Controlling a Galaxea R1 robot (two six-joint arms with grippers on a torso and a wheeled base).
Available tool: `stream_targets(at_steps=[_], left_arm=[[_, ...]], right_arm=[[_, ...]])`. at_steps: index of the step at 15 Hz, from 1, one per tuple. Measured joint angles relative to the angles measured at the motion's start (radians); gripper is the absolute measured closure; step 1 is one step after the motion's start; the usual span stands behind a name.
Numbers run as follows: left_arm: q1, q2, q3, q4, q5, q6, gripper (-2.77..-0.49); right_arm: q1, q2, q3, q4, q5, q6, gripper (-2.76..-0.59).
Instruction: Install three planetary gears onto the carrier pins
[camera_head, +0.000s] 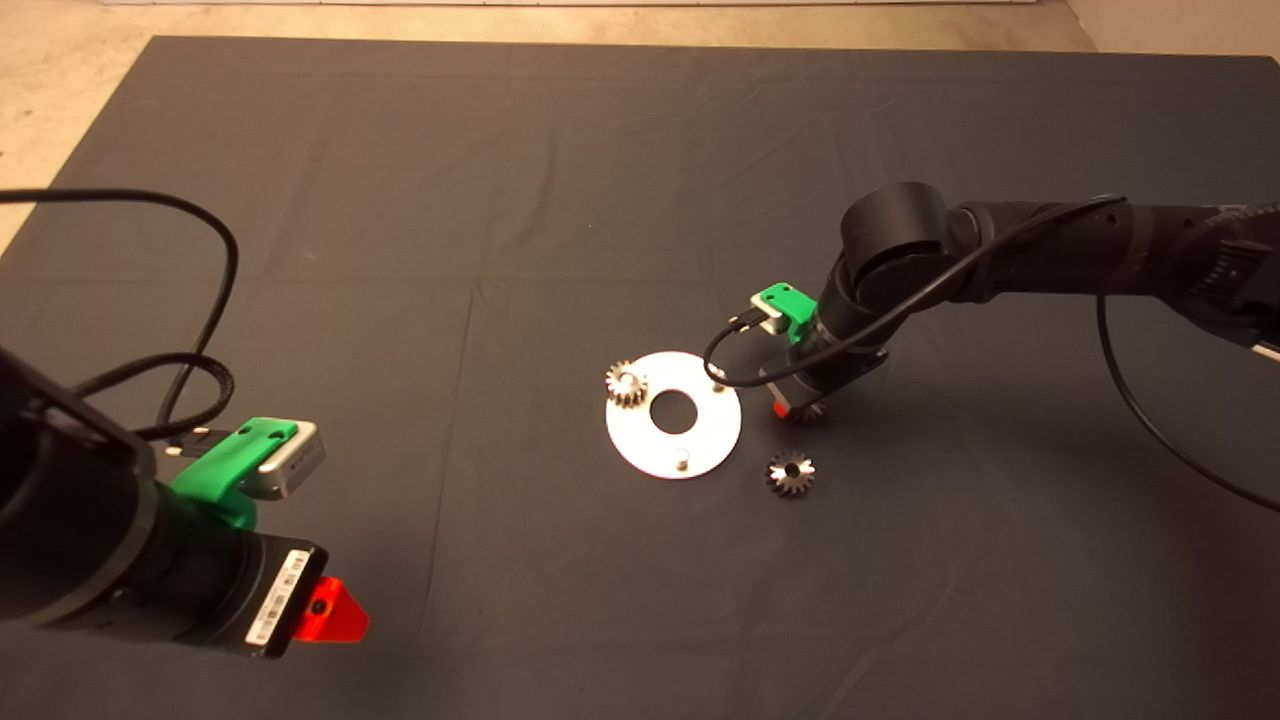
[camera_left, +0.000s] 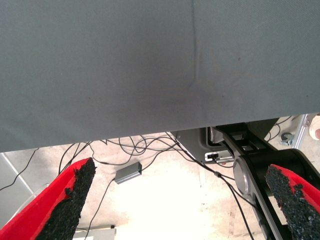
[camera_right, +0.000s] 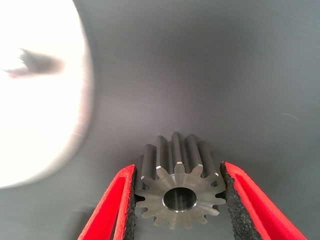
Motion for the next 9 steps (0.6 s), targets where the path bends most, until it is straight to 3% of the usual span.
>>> stream_targets(at_steps=[2,3,6,9], left_arm=[[0.000,0.000,0.002,-0.003,0.000,0.000,-2.47],[0.000,0.000,0.003,-0.004,0.000,0.000,-2.47],[0.000,0.000,0.003,-0.007,0.000,0.000,-2.47],[0.000,0.000,0.004,-0.010,0.000,0.000,-2.47]], right_arm=[[0.019,0.033,-0.032,0.030,0.011,0.001,-1.05],[0.041,0.044,-0.050,0.049,0.012,0.001,-1.05],[0.107,0.068,-0.085,0.097,0.007,0.001,-1.05],[0.144,0.094,-0.096,0.152,0.010,0.000,-1.05]])
